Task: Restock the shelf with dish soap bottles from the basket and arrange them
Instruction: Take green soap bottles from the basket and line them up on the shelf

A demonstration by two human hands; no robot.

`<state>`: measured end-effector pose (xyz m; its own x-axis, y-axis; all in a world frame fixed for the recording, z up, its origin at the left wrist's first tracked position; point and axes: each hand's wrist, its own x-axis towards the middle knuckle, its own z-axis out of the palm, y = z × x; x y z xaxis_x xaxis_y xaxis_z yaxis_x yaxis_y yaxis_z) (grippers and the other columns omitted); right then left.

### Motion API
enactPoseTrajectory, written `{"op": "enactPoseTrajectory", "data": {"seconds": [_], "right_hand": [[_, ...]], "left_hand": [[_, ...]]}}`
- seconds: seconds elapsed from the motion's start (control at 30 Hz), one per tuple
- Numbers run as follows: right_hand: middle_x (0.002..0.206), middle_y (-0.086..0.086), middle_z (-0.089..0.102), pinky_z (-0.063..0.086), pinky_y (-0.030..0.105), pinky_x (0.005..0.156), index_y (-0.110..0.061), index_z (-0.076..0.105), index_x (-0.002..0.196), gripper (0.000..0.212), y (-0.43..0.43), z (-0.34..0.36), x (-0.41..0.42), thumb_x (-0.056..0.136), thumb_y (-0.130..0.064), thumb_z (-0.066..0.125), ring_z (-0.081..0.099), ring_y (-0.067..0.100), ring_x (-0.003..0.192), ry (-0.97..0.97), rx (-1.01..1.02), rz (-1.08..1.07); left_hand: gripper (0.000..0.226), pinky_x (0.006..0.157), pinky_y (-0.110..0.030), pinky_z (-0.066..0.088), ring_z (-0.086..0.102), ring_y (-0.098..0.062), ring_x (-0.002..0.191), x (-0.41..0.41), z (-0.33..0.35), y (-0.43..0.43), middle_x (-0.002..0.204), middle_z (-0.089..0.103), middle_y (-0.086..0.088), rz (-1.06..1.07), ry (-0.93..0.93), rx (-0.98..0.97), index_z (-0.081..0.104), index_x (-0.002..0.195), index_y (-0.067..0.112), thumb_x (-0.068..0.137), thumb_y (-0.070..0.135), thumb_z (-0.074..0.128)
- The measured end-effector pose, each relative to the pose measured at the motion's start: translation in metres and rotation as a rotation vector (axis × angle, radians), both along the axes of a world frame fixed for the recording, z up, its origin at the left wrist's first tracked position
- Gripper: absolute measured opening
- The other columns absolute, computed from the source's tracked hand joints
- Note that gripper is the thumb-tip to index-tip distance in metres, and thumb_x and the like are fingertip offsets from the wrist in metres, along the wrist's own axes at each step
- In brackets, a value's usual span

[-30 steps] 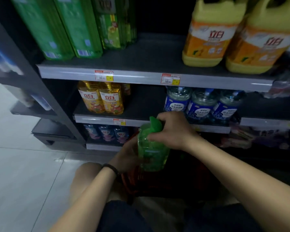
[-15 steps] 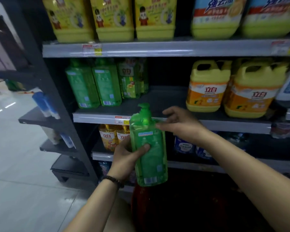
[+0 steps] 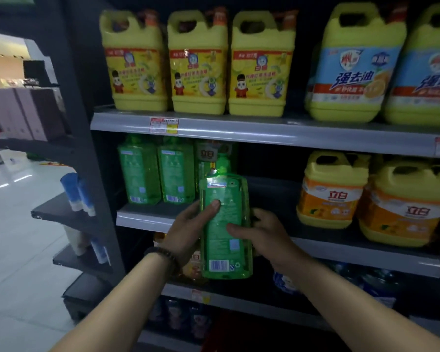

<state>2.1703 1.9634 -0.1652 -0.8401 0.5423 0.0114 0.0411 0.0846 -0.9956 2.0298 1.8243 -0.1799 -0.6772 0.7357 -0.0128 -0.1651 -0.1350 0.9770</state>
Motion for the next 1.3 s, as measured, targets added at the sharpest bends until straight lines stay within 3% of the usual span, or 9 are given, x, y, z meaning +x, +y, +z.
{"op": "enactPoseTrajectory", "data": {"seconds": [0.1,0.23,0.37,0.53,0.67,0.8,1.03,1.2,1.3], "right_hand": [[0.098,0.004,0.083,0.065,0.045,0.082,-0.014,0.076,0.112,0.031,0.011,0.007,-0.028,0.084,-0.016,0.089,0.081,0.024,0.088,0.036,-0.049,-0.083],[0.091,0.004,0.083,0.067,0.042,0.07,-0.016,0.078,0.1,0.02,0.029,0.017,-0.064,0.084,-0.017,0.089,0.081,0.023,0.08,0.045,-0.053,-0.118],[0.097,0.0,0.082,0.066,0.045,0.07,-0.021,0.072,0.103,0.031,0.048,0.018,-0.104,0.08,-0.021,0.092,0.08,0.022,0.084,0.03,0.001,-0.134],[0.111,0.009,0.079,0.065,0.051,0.083,-0.015,0.061,0.115,0.054,0.069,0.004,-0.145,0.074,-0.008,0.095,0.079,0.027,0.097,0.072,0.036,-0.148],[0.115,0.011,0.076,0.064,0.052,0.091,-0.011,0.057,0.122,0.058,0.082,-0.024,-0.169,0.077,0.002,0.091,0.076,0.03,0.106,0.151,0.075,-0.125],[0.121,0.0,0.073,0.064,0.046,0.092,-0.02,0.056,0.13,0.061,0.092,-0.036,-0.184,0.081,-0.015,0.092,0.074,0.02,0.109,0.146,0.244,-0.107],[0.124,0.0,0.073,0.062,0.043,0.09,-0.023,0.057,0.136,0.064,0.101,-0.031,-0.193,0.082,-0.027,0.091,0.071,0.015,0.105,0.047,0.466,-0.148],[0.121,0.007,0.075,0.062,0.047,0.091,-0.018,0.058,0.128,0.062,0.094,-0.024,-0.193,0.079,-0.031,0.093,0.074,0.024,0.105,-0.044,0.556,-0.208],[0.121,0.008,0.073,0.062,0.045,0.091,-0.013,0.059,0.124,0.057,0.085,-0.018,-0.184,0.081,-0.028,0.092,0.072,0.027,0.108,-0.092,0.583,-0.243]], "left_hand": [[0.083,0.111,-0.055,0.05,0.068,-0.027,0.126,-0.019,-0.003,0.001,0.14,0.069,0.003,0.082,0.025,-0.065,0.063,0.138,0.028,0.069,0.067,0.088],[0.04,0.109,-0.051,0.052,0.067,-0.021,0.122,-0.035,-0.001,0.011,0.144,0.065,0.0,0.065,0.105,-0.073,0.063,0.125,0.034,0.09,0.04,0.081],[0.073,0.099,-0.043,0.053,0.06,-0.026,0.131,-0.061,0.009,0.032,0.153,0.055,-0.007,0.142,0.162,-0.107,0.042,0.159,0.023,0.095,0.033,0.077],[0.071,0.108,-0.054,0.054,0.065,-0.035,0.128,-0.096,0.001,0.052,0.15,0.06,-0.015,0.221,0.254,-0.174,0.043,0.159,0.03,0.096,0.032,0.076],[0.073,0.107,-0.04,0.051,0.06,-0.027,0.131,-0.107,-0.009,0.061,0.155,0.053,-0.011,0.234,0.31,-0.204,0.037,0.162,0.031,0.099,0.02,0.072],[0.082,0.106,-0.031,0.044,0.048,-0.014,0.134,-0.107,-0.023,0.061,0.149,0.048,0.003,0.251,0.459,-0.256,0.026,0.166,0.028,0.099,0.019,0.073],[0.084,0.11,-0.034,0.043,0.047,-0.028,0.144,-0.113,-0.027,0.065,0.158,0.045,-0.01,0.277,0.612,-0.437,0.025,0.166,0.022,0.097,0.028,0.074],[0.048,0.089,-0.024,0.041,0.061,-0.03,0.129,-0.109,-0.013,0.067,0.137,0.067,-0.01,0.319,0.633,-0.504,0.06,0.141,0.01,0.097,0.024,0.073],[0.043,0.092,-0.025,0.043,0.063,-0.03,0.126,-0.105,-0.009,0.06,0.137,0.068,-0.01,0.334,0.643,-0.546,0.064,0.137,0.01,0.098,0.026,0.072]]}}
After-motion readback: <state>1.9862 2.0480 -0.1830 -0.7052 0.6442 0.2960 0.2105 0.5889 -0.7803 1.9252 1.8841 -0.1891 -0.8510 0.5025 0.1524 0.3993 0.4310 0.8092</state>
